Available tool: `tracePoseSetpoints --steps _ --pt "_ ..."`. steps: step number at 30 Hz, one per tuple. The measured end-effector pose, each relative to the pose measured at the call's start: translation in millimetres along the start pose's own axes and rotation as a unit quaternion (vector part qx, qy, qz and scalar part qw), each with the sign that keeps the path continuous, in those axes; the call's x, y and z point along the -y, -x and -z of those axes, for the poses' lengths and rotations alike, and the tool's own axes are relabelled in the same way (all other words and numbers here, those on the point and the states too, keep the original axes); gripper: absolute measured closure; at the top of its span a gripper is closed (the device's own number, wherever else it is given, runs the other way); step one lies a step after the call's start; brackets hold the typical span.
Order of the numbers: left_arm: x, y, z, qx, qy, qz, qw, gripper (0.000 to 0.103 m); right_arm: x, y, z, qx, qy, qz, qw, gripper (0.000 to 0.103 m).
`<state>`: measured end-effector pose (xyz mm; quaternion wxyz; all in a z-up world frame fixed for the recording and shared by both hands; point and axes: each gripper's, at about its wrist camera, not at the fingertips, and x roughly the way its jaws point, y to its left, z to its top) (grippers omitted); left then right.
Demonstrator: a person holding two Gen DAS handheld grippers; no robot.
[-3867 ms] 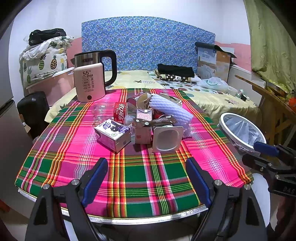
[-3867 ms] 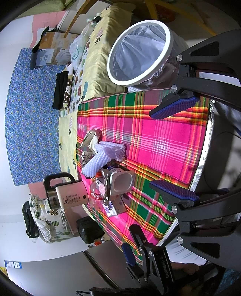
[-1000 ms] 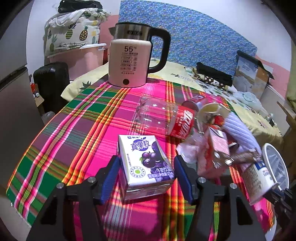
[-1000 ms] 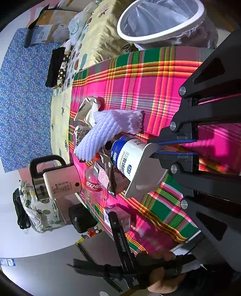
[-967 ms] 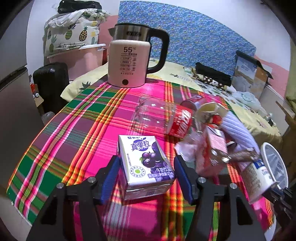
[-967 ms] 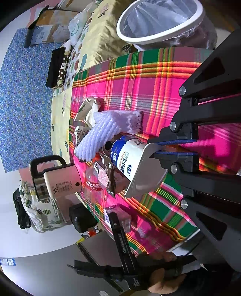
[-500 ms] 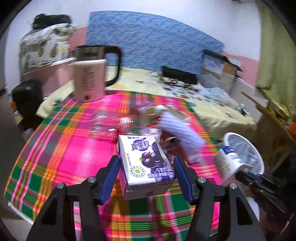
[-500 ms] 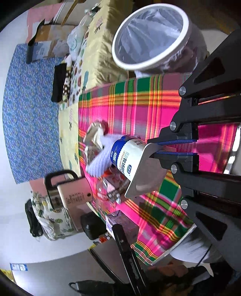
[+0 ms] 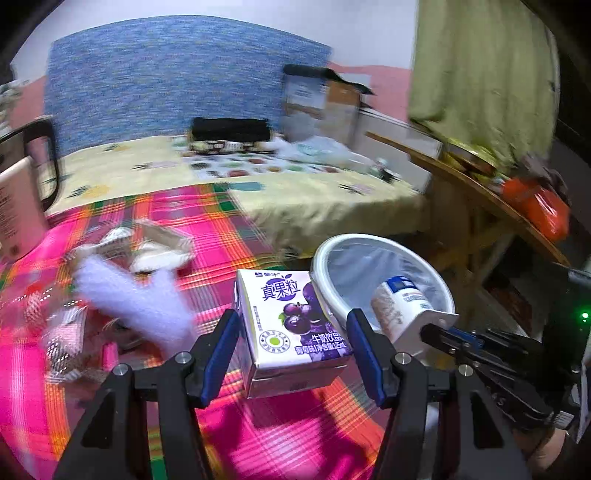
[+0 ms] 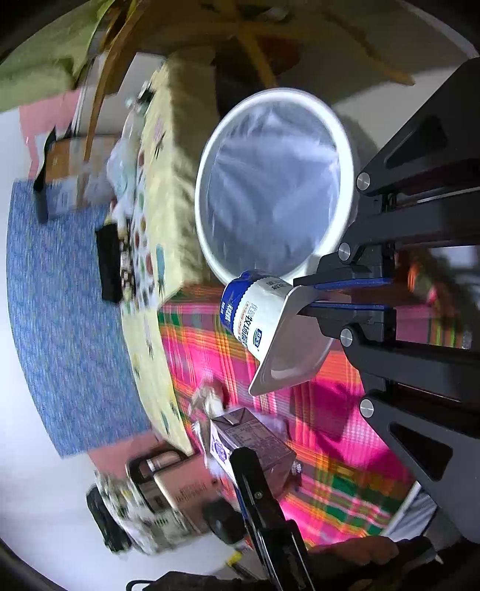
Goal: Collect trash
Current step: 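Carry both items over the white bin and open both tools to drop them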
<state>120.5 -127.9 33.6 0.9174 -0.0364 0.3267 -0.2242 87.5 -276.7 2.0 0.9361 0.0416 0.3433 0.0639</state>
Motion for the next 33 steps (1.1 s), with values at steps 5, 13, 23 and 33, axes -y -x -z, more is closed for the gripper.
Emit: tracePoseSetpoints --steps 5,13,23,33 --pt "30.5 -35.1 -12.0 -0.020 -0.027 0.045 0.9985 0.040 27.5 -5.6 0.7 -0.009 -0.028 0.037 0.999 0.097" --pt "50.4 -76.9 -12.6 -0.057 -0.045 0.069 0.9950 0.040 54.3 -11.2 1.2 -0.029 -0.052 0.074 0.995 0.096" --pt "64.0 -96.1 -14.5 -0.072 -0.062 0.079 0.9923 0.038 70.4 -9.6 2.7 -0.032 -0.068 0.088 0.993 0.096" --pt "54.3 -83.6 -17.0 -0.057 -0.045 0.071 0.9949 0.030 70.2 -3.7 -0.9 -0.018 -0.072 0.075 0.994 0.094"
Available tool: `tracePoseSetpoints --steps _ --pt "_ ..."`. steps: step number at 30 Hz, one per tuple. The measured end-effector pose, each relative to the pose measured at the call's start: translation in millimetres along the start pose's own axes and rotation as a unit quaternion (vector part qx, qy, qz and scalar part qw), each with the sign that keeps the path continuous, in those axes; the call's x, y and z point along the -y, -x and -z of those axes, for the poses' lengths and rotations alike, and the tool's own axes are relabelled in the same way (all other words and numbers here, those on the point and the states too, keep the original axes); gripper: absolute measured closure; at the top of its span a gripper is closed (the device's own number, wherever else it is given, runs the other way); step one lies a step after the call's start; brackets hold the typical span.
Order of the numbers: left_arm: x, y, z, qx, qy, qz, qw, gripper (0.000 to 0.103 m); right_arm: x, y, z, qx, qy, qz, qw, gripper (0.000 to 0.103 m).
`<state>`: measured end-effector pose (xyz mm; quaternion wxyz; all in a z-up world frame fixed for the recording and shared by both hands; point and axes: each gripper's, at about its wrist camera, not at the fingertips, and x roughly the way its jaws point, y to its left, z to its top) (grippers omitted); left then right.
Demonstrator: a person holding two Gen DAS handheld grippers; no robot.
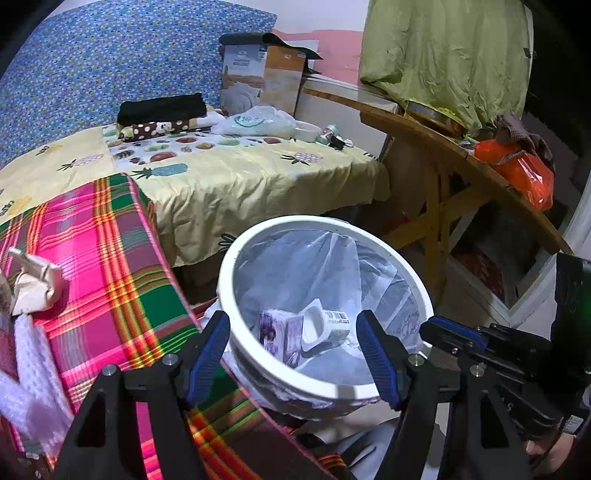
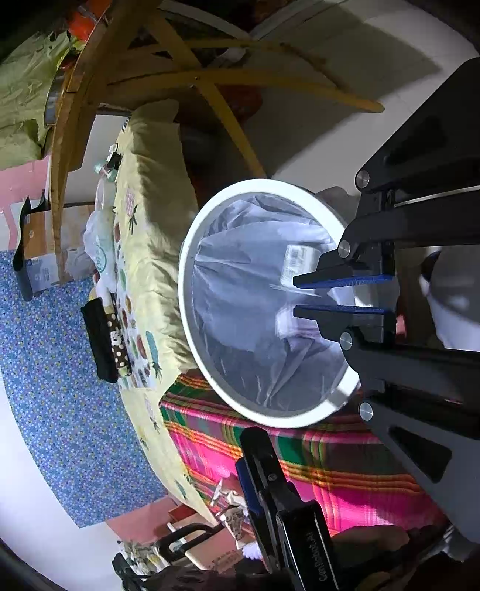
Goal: Collect trash
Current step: 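Carry both items over the white bin and open both tools to drop them, then move both open tools back over the table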
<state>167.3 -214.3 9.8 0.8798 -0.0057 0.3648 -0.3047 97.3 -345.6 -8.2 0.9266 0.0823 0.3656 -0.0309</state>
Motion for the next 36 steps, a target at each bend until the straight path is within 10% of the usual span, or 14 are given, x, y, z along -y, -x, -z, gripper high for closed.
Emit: tracePoseSetpoints --steps 8,12,36 --pt "-11.8 30.5 14.9 0.015 0.019 -0.030 0.9992 0.030 -14.2 9.9 -0.3 0.013 0.010 -0.035 0.999 0.083" --pt "-23.5 48.3 26.8 0.019 0.033 -0.051 0.9980 0.030 -26.2 14.8 0.0 0.019 0.023 -0.064 0.998 0.046" --pt "-103.5 142.5 99.3 0.058 0.121 -0.188 0.9728 0.030 -115.9 23.0 11.5 0.000 0.124 -0.177 0.976 0.046"
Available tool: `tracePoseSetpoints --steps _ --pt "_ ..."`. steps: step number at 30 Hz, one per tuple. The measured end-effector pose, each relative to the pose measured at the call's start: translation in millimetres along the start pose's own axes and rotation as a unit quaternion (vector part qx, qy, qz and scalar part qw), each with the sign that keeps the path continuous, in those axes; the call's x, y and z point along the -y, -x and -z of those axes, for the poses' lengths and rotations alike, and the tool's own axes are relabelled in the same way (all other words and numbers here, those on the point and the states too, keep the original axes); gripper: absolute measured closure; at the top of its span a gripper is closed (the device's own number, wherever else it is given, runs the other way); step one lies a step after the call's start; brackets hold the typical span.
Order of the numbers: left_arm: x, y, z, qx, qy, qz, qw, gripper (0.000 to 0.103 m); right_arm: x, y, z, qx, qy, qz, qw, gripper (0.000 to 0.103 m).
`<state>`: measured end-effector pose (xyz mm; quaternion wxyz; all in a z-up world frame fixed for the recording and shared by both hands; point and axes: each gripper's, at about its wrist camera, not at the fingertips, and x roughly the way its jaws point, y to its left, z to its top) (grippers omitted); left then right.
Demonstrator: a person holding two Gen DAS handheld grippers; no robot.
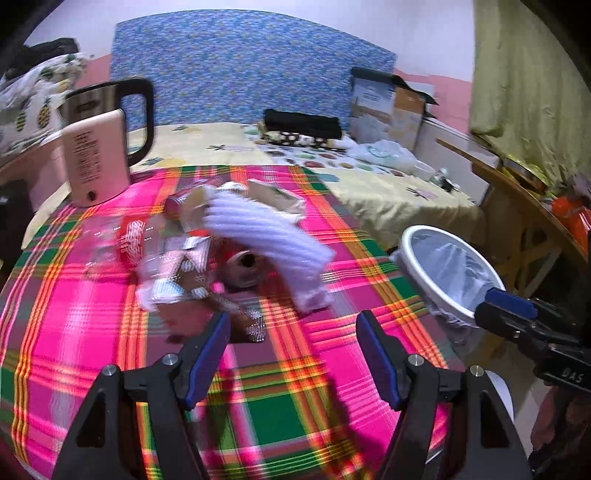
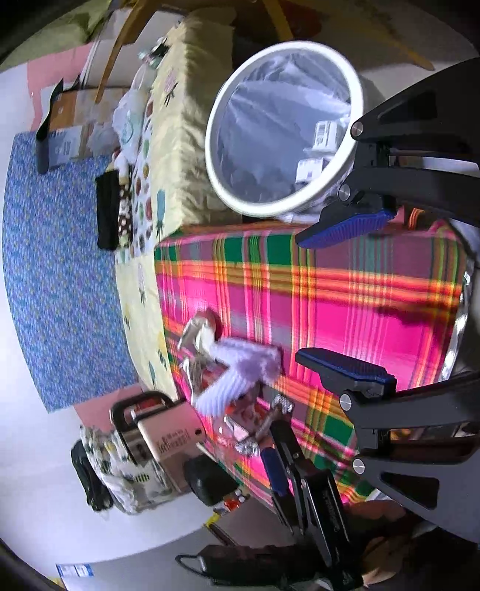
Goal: Collect trash
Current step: 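Move both open tools back over the table, then grasp the pink milk carton with the left tool while the right tool grasps the red can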
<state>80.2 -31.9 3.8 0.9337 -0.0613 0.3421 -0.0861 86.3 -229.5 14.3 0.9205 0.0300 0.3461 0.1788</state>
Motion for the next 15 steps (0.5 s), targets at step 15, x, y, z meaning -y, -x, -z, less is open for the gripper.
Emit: tracePoseSetpoints --steps 15 --pt "-58.2 2.1 1.6 0.004 0.050 -0.061 0.9969 0.031 -39.5 -24.7 -7.6 -0.019 0.043 -0.058 0.997 0.071"
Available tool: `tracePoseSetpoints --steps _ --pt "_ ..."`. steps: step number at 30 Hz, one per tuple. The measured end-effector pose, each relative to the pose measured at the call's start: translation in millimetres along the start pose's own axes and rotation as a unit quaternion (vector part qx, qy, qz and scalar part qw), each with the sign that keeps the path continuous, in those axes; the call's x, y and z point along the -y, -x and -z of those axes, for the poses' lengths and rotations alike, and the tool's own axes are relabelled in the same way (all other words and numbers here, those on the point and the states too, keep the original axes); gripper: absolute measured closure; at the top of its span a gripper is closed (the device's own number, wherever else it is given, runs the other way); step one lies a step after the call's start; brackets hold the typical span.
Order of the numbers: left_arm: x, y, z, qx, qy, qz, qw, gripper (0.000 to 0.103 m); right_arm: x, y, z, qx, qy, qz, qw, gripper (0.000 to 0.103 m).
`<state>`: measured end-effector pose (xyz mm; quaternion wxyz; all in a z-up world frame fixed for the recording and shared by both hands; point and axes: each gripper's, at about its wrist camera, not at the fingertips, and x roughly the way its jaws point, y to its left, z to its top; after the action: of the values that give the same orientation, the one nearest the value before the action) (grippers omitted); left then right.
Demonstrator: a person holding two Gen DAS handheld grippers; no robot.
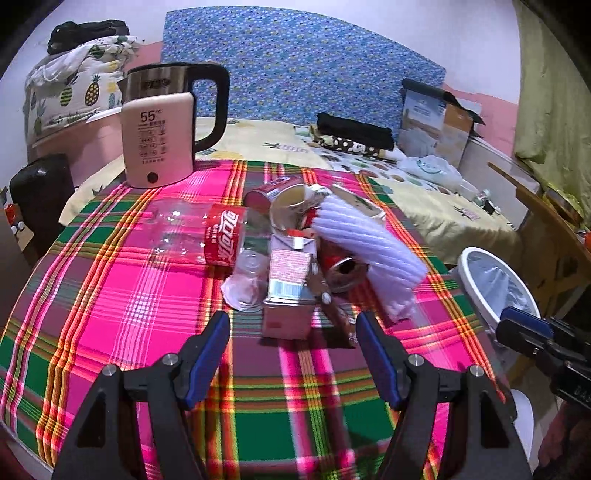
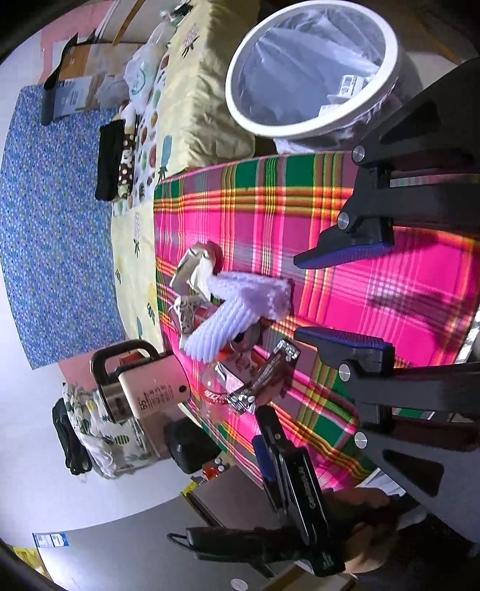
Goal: Collect trash
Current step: 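Grasp the pink milk carton with the left tool while the right tool grasps the red can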
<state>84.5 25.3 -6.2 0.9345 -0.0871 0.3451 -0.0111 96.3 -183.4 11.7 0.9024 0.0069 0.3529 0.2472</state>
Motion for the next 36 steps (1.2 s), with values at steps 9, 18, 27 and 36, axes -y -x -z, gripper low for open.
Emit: tracePoseSetpoints --steps 9,18,27,36 --pt "-4.9 -24.3 0.9 -0.021 -0.004 -0.022 0.9995 0.037 -4.4 -8.5 -2.6 -0.007 0.002 -0.007 1.000 0.073" --pt "3.4 -37.8 -7.9 -0.027 -0.008 -0.018 0.9994 0.051 -6.3 -16.4 -4.3 -0.016 -0.001 -0.011 1.000 0.073" --pt "-14.7 -25.1 -4.4 -0.022 0.007 -0.028 0.9994 0.068 -17.9 -28.3 -13.3 -0.022 0.014 -0.038 0.999 0.073" --pt "-41.4 -17.3 3.2 -0.024 0.030 -0.040 0.9985 0.068 -35.4 -75.8 -27.7 -0.054 0.044 -0.059 0.996 0.073"
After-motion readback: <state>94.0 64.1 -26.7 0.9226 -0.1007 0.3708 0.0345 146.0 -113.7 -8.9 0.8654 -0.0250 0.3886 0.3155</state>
